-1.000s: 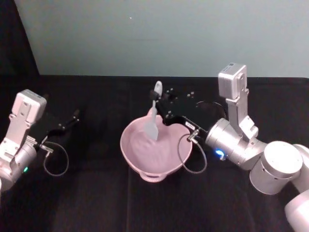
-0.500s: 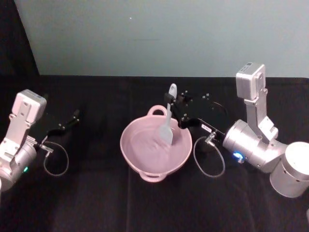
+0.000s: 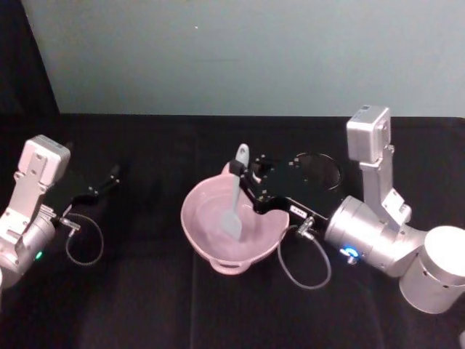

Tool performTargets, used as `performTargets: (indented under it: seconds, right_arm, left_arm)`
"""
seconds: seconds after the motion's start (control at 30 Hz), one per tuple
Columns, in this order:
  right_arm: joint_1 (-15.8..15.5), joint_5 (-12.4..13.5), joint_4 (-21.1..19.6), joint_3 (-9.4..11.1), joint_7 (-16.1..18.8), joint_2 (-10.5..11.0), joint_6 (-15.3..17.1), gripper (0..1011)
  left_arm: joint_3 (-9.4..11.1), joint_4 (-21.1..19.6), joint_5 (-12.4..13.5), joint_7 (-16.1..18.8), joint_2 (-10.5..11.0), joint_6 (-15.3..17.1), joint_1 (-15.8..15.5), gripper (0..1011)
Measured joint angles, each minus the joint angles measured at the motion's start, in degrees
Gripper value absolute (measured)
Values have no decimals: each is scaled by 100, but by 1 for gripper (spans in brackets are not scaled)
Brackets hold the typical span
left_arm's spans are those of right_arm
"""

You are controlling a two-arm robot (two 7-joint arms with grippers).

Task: Use the one hand to pick up the spoon and stir the clear water in the bowl.

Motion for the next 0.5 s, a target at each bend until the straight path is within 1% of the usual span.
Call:
performTargets:
  seconds: [0.1, 0.2, 0.3, 0.4, 0.5]
  right_arm:
    - [112, -6, 151, -110, -7, -113, -10, 125]
    - [221, -39, 325, -167, -49, -229, -97, 125]
    - [332, -95, 511, -190, -114, -343, -207, 125]
    - [398, -155, 643, -191, -169, -412, -295, 124]
    - [475, -237, 791, -160, -247, -484, -400, 125]
  left_arm:
    - [0, 0, 0, 0, 0, 0, 0, 1011]
    - [0, 0, 0, 0, 0, 0, 0, 1011]
    - [0, 0, 0, 0, 0, 0, 0, 1011]
    - [0, 0, 0, 0, 0, 0, 0, 1011]
    - [0, 0, 0, 0, 0, 0, 0, 1011]
